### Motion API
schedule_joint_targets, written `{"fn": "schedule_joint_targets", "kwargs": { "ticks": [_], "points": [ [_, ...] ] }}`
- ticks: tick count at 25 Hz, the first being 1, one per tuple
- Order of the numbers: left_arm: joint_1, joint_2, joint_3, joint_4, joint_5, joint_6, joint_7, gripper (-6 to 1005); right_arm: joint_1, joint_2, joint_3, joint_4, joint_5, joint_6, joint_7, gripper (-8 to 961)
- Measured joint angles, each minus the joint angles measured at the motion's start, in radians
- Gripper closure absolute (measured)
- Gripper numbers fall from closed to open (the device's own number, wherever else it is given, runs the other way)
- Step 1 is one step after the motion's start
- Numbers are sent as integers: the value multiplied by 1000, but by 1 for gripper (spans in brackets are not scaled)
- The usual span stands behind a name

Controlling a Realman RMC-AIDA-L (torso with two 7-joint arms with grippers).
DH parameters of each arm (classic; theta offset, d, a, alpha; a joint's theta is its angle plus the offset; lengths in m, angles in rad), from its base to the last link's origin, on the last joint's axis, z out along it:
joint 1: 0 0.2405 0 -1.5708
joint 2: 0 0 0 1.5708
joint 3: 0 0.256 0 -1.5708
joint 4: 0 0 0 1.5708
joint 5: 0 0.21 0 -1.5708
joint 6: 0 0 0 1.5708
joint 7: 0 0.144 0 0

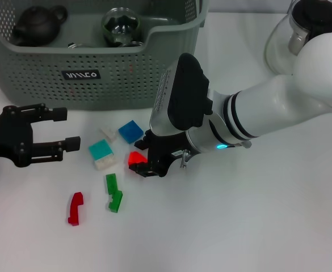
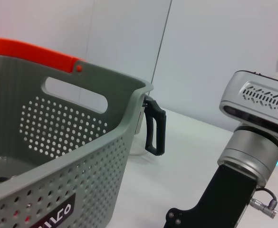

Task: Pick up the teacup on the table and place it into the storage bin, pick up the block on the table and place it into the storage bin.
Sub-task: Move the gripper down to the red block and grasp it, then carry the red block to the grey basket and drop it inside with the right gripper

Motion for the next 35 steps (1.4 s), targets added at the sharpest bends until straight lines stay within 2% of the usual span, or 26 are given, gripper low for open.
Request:
{"fn": "schedule_joint_targets", "kwargs": {
  "ticks": [11, 22, 25, 30, 35],
  "points": [
    [0, 3, 1, 0, 0, 0, 2, 252, 10, 0, -1, 22, 16, -1, 8, 445],
    [-2, 9, -5, 0, 0, 6, -18, 244, 1, -6, 0, 1, 26, -25, -1, 710],
    [0, 15, -8, -1, 0, 15, -45, 237, -17, -14, 10, -24, 25, -38, 2, 709],
    [9, 18, -43, -2, 0, 16, -79, 225, -69, -28, 85, -83, -3, -116, -1, 708],
    [21, 17, -61, -2, 5, 17, -101, 214, -164, -30, 265, -216, -160, -274, 16, 708]
  ]
}}
